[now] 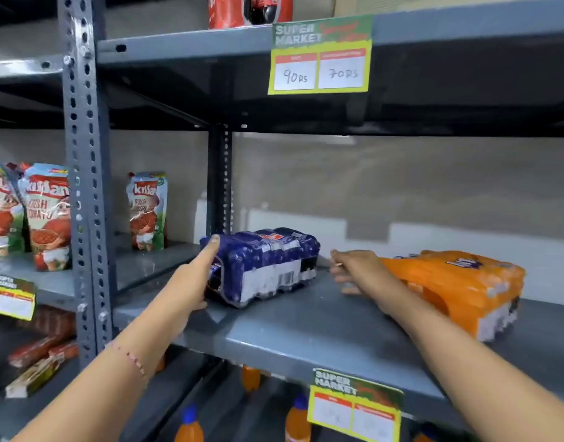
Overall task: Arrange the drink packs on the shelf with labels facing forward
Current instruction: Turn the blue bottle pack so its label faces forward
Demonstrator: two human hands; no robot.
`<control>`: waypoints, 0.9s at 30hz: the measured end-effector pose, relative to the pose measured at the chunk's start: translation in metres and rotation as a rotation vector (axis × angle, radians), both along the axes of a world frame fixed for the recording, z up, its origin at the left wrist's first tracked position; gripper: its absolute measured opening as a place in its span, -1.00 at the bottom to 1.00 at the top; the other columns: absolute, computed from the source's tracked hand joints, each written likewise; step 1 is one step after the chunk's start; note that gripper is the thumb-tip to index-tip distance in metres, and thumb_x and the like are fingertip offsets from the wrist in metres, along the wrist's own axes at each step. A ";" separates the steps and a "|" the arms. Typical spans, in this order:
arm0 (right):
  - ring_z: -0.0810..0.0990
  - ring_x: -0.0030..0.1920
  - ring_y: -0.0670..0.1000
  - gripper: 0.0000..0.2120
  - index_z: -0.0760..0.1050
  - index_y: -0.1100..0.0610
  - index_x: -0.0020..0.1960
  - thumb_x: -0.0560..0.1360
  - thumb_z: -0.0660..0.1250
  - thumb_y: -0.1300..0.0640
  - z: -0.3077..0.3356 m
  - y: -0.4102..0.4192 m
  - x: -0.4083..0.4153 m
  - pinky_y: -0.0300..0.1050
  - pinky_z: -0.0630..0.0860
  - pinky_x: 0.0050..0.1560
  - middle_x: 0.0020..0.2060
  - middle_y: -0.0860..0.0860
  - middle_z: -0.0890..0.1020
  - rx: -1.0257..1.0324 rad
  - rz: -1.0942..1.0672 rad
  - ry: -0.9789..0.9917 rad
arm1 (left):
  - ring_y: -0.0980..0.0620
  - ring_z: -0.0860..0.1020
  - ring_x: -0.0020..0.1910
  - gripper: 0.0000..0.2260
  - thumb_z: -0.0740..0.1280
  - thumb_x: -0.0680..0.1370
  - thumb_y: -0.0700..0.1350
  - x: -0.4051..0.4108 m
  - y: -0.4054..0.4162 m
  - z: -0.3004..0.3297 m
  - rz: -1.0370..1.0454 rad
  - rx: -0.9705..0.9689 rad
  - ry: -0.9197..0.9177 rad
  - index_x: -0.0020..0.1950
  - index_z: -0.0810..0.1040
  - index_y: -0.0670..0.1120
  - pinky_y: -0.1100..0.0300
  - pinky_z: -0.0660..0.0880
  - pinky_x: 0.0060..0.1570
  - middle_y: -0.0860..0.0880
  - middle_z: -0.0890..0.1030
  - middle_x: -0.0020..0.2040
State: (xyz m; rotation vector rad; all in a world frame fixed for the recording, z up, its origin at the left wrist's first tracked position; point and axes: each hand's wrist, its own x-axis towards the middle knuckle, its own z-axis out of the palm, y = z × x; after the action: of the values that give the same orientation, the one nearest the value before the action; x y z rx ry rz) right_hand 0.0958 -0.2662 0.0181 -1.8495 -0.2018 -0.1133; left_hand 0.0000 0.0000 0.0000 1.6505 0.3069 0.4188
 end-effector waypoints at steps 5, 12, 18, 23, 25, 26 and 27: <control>0.56 0.32 0.15 -0.49 0.49 0.11 0.41 0.61 0.25 -0.21 0.002 0.029 0.041 0.05 0.51 0.21 0.30 0.11 0.59 0.061 0.101 0.167 | -0.06 0.56 0.08 -0.39 0.41 0.42 0.26 0.025 -0.004 0.020 -0.137 -0.102 0.023 0.34 0.50 -0.07 0.08 0.41 0.07 0.05 0.57 0.08; 0.70 -0.18 0.03 -0.75 0.63 0.27 0.11 0.57 0.42 0.09 -0.007 0.033 0.049 -0.12 0.63 -0.19 -0.12 0.10 0.75 0.257 0.094 0.038 | -0.09 0.72 -0.03 -0.51 0.58 0.29 0.05 0.040 0.009 0.014 -0.185 -0.192 -0.134 0.12 0.64 -0.16 0.08 0.59 0.00 -0.10 0.76 -0.06; 0.74 0.06 0.28 -0.69 0.65 0.34 0.16 0.47 0.52 0.22 -0.012 0.022 0.054 0.22 0.62 0.23 0.00 0.26 0.77 0.348 0.084 -0.068 | 0.06 0.71 0.00 -0.49 0.59 0.33 -0.23 0.028 0.007 0.018 -0.323 0.070 -0.356 0.23 0.60 0.07 0.20 0.62 -0.02 0.06 0.75 0.01; 0.74 0.09 0.24 -0.72 0.62 0.29 0.21 0.51 0.47 0.26 -0.016 0.010 0.051 0.23 0.62 0.23 0.04 0.22 0.76 0.332 0.105 -0.081 | 0.19 0.64 0.13 -0.07 0.61 0.27 -0.31 0.029 0.005 0.015 -0.374 0.163 -0.417 0.53 0.30 0.14 0.13 0.59 0.13 0.18 0.64 0.22; 0.73 0.11 0.23 -0.75 0.60 0.27 0.20 0.53 0.45 0.27 -0.015 0.006 0.047 0.20 0.63 0.21 0.08 0.22 0.75 0.327 0.128 -0.064 | 0.30 0.59 0.16 0.05 0.64 0.24 -0.23 0.029 0.008 0.012 -0.368 0.248 -0.410 0.56 0.17 0.24 0.21 0.55 0.15 0.32 0.55 0.24; 0.73 0.12 0.21 -0.75 0.59 0.26 0.20 0.54 0.45 0.26 -0.014 0.004 0.045 0.17 0.64 0.19 0.09 0.22 0.75 0.328 0.137 -0.056 | 0.35 0.57 0.15 0.10 0.65 0.22 -0.19 0.029 0.008 0.012 -0.368 0.293 -0.409 0.56 0.10 0.29 0.26 0.52 0.14 0.37 0.51 0.24; 0.74 0.10 0.18 -0.73 0.59 0.27 0.21 0.53 0.46 0.25 -0.013 0.003 0.042 0.12 0.66 0.15 0.08 0.20 0.76 0.328 0.148 -0.055 | 0.39 0.56 0.14 0.14 0.66 0.20 -0.17 0.029 0.008 0.011 -0.375 0.319 -0.407 0.56 0.05 0.33 0.28 0.50 0.13 0.39 0.48 0.24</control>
State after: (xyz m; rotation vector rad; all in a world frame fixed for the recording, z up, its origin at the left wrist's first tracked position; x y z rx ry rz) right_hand 0.1382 -0.2635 0.0052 -1.5010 -0.3369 -0.0888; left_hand 0.0288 0.0082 0.0112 1.8337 -0.3862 0.5225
